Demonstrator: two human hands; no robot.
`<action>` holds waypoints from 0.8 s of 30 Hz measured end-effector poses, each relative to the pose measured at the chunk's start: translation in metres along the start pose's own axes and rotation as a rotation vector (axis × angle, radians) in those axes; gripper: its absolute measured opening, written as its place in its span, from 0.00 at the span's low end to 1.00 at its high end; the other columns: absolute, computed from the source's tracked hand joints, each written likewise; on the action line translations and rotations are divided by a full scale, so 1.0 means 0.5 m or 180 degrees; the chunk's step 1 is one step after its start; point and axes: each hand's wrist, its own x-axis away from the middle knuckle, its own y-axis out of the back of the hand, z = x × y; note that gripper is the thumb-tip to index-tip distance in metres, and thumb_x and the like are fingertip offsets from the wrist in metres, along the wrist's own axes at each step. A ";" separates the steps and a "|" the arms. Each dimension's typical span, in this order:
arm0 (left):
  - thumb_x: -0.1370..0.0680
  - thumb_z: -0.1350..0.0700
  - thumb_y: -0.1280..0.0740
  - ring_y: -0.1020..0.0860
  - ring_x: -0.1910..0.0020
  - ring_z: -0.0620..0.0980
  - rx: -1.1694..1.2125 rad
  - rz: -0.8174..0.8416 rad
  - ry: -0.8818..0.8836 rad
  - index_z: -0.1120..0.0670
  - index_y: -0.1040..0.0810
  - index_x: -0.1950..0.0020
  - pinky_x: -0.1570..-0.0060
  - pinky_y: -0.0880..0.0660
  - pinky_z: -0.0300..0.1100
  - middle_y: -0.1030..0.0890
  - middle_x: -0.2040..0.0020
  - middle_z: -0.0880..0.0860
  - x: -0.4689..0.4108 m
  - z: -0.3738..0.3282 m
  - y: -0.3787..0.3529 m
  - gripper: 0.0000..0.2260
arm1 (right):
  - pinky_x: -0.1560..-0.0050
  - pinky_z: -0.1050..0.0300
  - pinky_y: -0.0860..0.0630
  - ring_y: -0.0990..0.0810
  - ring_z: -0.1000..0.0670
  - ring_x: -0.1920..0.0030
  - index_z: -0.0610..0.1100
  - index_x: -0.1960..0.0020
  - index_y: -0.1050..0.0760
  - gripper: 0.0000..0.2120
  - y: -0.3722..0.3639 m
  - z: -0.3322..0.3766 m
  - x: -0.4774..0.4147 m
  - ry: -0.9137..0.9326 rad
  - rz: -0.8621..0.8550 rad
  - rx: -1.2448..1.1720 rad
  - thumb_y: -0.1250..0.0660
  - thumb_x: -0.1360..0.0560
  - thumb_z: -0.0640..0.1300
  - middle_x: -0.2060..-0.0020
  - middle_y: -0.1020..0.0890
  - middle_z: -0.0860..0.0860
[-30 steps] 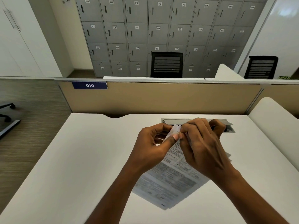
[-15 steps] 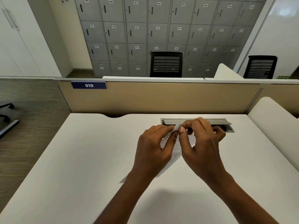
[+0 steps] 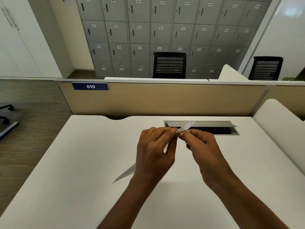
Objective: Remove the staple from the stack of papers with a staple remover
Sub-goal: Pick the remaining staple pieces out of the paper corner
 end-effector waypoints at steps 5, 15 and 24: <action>0.23 0.59 0.29 0.16 0.57 0.52 0.0304 -0.0114 0.0208 0.59 0.14 0.47 0.60 0.19 0.51 0.13 0.53 0.53 -0.011 0.004 0.009 0.08 | 0.58 0.69 0.22 0.19 0.48 0.56 0.40 0.53 0.16 0.09 -0.004 0.003 0.005 0.0200 0.0126 -0.0147 0.34 0.20 0.41 0.58 0.16 0.40; 0.20 0.54 0.30 0.14 0.52 0.44 0.1358 0.0247 0.1363 0.52 0.16 0.42 0.59 0.17 0.39 0.13 0.51 0.45 0.000 0.048 0.052 0.08 | 0.49 0.63 0.30 0.30 0.49 0.37 0.46 0.53 0.22 0.03 -0.001 -0.001 -0.026 0.2134 0.0141 0.1865 0.29 0.24 0.40 0.35 0.26 0.51; 0.20 0.52 0.29 0.13 0.53 0.47 0.1888 0.0285 0.1899 0.49 0.16 0.43 0.62 0.17 0.38 0.13 0.52 0.42 0.026 0.103 0.094 0.07 | 0.56 0.67 0.25 0.23 0.49 0.50 0.40 0.52 0.23 0.03 -0.064 -0.017 -0.027 0.2519 0.0238 0.2245 0.31 0.23 0.39 0.51 0.21 0.47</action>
